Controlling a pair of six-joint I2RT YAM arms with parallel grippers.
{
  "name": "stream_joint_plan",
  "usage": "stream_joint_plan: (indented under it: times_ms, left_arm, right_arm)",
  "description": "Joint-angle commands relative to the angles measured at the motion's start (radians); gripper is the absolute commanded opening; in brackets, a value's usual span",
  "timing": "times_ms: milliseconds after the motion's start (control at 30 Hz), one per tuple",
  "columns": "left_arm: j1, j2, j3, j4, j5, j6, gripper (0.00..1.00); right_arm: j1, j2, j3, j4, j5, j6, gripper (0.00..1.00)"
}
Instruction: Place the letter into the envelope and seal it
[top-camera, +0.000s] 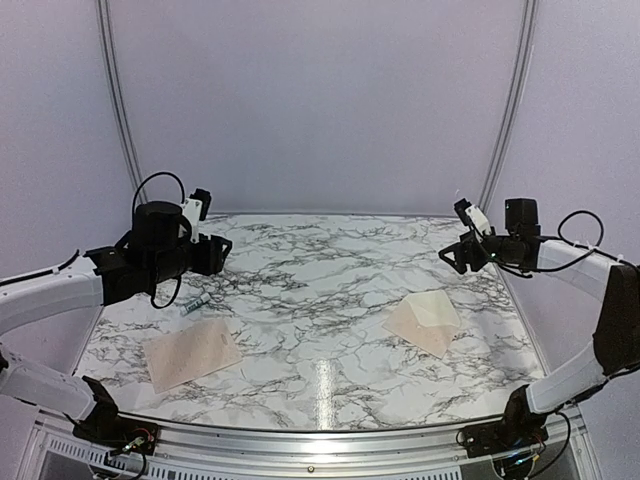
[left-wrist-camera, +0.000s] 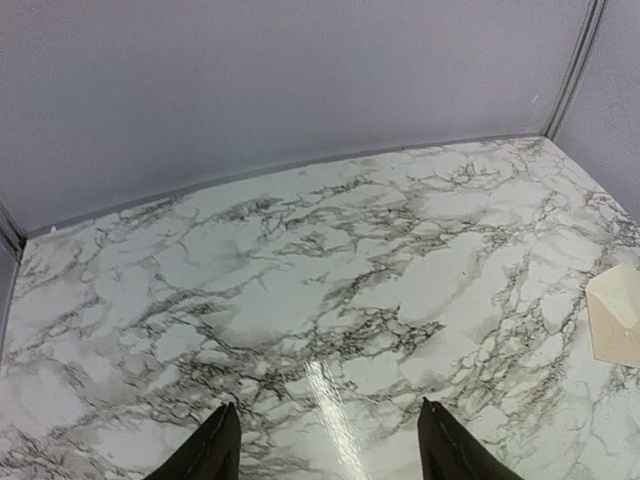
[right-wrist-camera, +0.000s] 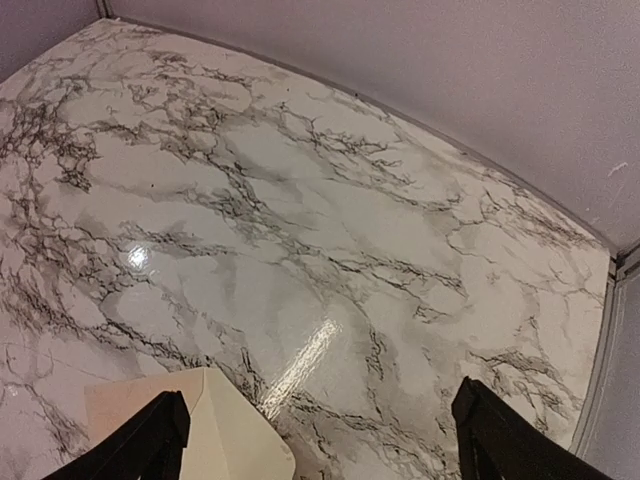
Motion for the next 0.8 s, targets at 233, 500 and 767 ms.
stream_joint_plan:
  times_ms: [233,500,767]
  left_arm:
    - [-0.131,-0.017,-0.064,-0.395,-0.084,-0.367,0.54]
    - [-0.138,-0.021,-0.178,-0.397,-0.032,-0.424,0.45]
    - [-0.142,0.056,-0.198,-0.384,-0.005,-0.429,0.15]
  right_arm:
    - [0.247,0.039,0.067,-0.156,0.01,-0.134,0.77]
    - [0.324,0.076,0.064,-0.173,-0.019,-0.146,0.74]
    - [0.33,0.089,0.07,-0.186,-0.048,-0.141,0.72]
